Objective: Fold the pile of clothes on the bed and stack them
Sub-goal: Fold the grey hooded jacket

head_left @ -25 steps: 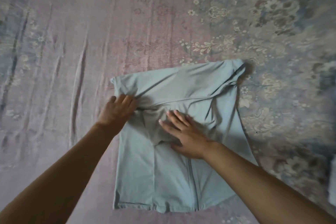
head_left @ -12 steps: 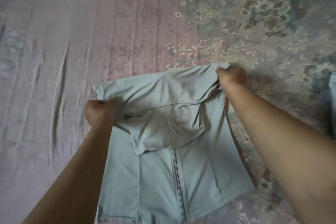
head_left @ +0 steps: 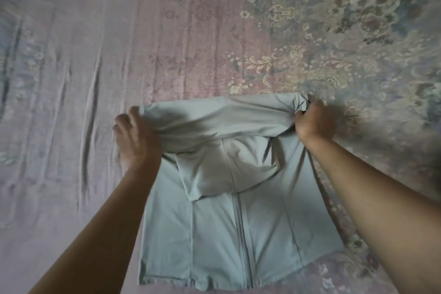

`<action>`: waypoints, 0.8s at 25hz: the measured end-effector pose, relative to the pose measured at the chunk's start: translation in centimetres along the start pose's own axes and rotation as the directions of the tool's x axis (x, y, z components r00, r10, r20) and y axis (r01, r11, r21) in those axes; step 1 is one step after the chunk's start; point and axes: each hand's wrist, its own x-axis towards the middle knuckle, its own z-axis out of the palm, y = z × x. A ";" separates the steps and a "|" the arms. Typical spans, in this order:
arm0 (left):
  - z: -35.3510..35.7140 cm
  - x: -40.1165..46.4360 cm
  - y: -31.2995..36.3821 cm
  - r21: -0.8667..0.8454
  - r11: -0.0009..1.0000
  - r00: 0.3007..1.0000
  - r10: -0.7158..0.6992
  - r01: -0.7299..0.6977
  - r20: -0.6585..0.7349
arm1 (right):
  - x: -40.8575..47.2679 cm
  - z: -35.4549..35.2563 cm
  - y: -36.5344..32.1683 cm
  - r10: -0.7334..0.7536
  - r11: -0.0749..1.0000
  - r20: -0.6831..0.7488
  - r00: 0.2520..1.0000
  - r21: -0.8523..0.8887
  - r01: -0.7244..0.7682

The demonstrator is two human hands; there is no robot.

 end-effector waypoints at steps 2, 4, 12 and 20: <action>1.0 -2.1 1.3 0.139 0.815 0.824 0.566 -0.562 0.010 | -1.4 0.2 -0.9 -0.458 0.888 -0.290 0.840 -0.198 0.415; 2.4 -5.7 2.1 -0.013 0.491 0.478 0.853 -0.871 0.209 | -2.9 1.6 -0.9 -0.826 0.558 -0.271 0.495 -0.261 0.788; 4.0 -10.3 -2.4 0.012 0.279 0.265 0.894 -0.960 0.361 | -8.7 5.6 6.6 -0.961 0.131 0.199 0.191 -0.278 0.952; 1.2 -10.9 -3.0 -0.044 0.266 0.230 0.895 -0.963 0.381 | -10.8 4.0 6.9 -0.935 0.151 0.270 0.230 -0.285 0.947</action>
